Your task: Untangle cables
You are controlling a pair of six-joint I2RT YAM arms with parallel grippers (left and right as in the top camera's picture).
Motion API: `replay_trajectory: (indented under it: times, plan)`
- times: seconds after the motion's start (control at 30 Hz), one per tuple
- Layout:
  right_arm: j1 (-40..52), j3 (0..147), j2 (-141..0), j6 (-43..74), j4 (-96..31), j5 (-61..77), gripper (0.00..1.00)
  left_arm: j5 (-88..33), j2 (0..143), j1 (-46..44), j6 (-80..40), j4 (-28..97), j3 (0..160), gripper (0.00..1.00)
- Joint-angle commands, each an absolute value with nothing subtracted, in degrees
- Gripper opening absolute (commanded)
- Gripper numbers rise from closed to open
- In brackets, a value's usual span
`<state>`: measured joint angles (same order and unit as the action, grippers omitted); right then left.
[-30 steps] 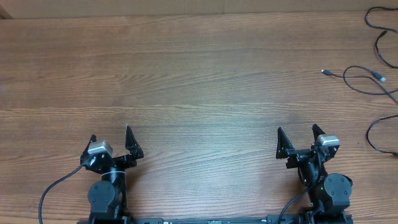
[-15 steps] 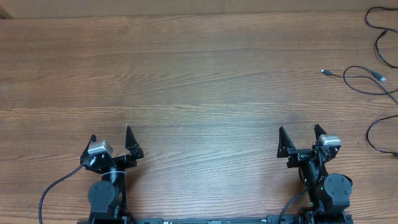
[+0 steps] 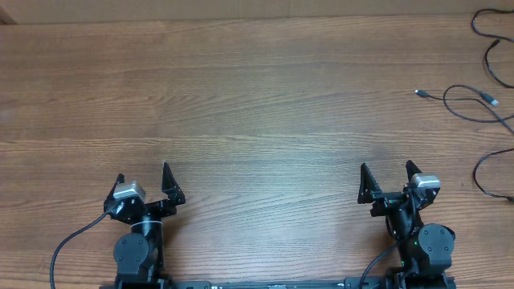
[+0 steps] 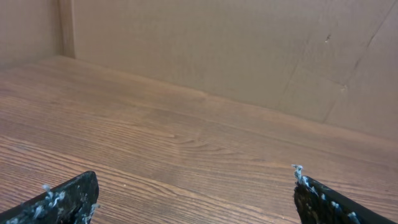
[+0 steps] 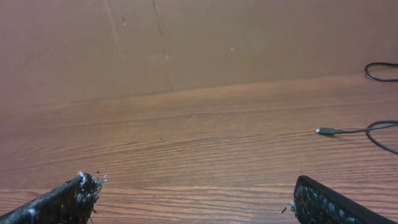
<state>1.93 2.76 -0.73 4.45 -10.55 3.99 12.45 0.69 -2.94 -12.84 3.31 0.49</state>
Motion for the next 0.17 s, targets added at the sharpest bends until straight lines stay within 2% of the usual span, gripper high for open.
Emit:
replay_trajectory:
  times: [0.0, 0.13]
  plan:
    - [2.13, 3.05, -0.16, 4.29, -10.46, 3.05, 1.0, 12.05, 0.25, -2.55, -11.11, 3.36, 0.27, 1.0]
    - [2.13, 3.05, -0.16, 4.32, -10.46, 3.05, 1.0, 12.05, 0.25, -2.55, -11.11, 3.36, 0.27, 1.0]
